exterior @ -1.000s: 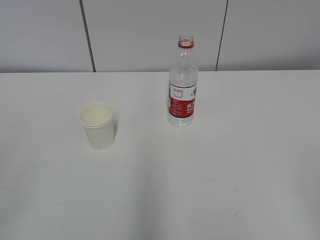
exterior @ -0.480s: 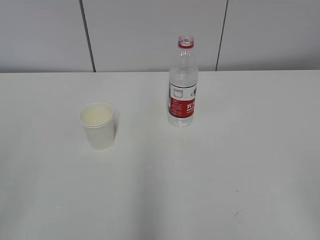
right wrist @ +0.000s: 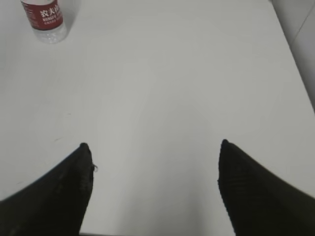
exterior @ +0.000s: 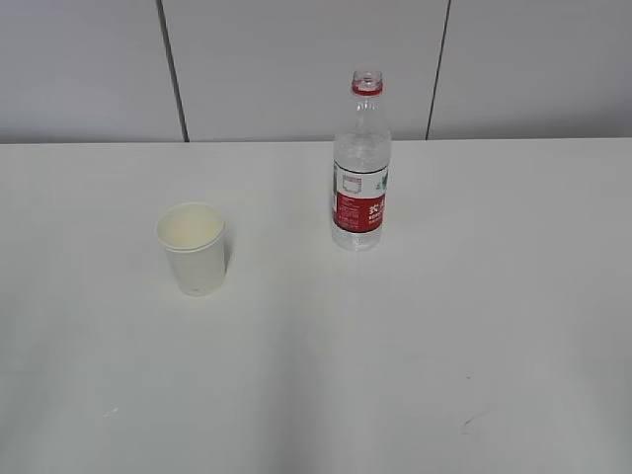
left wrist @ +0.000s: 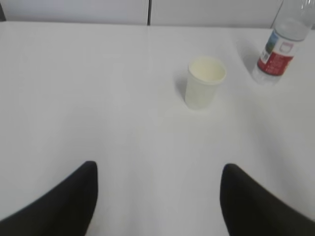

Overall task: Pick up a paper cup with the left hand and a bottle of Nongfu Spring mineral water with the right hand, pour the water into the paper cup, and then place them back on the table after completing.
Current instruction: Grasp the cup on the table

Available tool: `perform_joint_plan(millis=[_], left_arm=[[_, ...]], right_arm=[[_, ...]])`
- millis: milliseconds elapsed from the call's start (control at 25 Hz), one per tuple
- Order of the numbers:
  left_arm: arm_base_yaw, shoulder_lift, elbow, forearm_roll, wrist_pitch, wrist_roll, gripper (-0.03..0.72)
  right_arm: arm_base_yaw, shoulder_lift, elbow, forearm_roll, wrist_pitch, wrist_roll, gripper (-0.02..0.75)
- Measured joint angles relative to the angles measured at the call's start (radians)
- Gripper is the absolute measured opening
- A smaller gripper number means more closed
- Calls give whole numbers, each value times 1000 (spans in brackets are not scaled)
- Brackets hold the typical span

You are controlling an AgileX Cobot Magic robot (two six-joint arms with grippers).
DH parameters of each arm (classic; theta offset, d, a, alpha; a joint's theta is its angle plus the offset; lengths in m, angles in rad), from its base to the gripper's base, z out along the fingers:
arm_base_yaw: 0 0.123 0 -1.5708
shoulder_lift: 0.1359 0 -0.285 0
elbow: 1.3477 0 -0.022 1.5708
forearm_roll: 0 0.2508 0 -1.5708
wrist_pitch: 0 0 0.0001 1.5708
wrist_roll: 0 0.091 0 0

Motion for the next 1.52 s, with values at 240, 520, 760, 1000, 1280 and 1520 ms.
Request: perform_joint_plan(millis=[240, 520, 760, 1000, 1280, 1520], left_arm=[[0, 65, 15, -33, -315, 105, 479], [0, 293, 127, -191, -700, 209, 479], [-46, 494, 165, -221, -906, 235, 479], [-247, 701, 197, -225, -1140, 237, 479], [-417, 1023, 209, -236, -1455, 237, 479], [-427, 1221, 209, -204, -1584, 147, 479]], right_arm=[[0, 104, -14, 101, -291, -135, 587], [0, 344, 20, 322, -650, -318, 587], [0, 564, 39, 487, -818, -505, 587], [0, 764, 39, 631, -918, -661, 587], [0, 927, 39, 729, -1018, -743, 587], [94, 1016, 35, 737, -1152, -746, 587]])
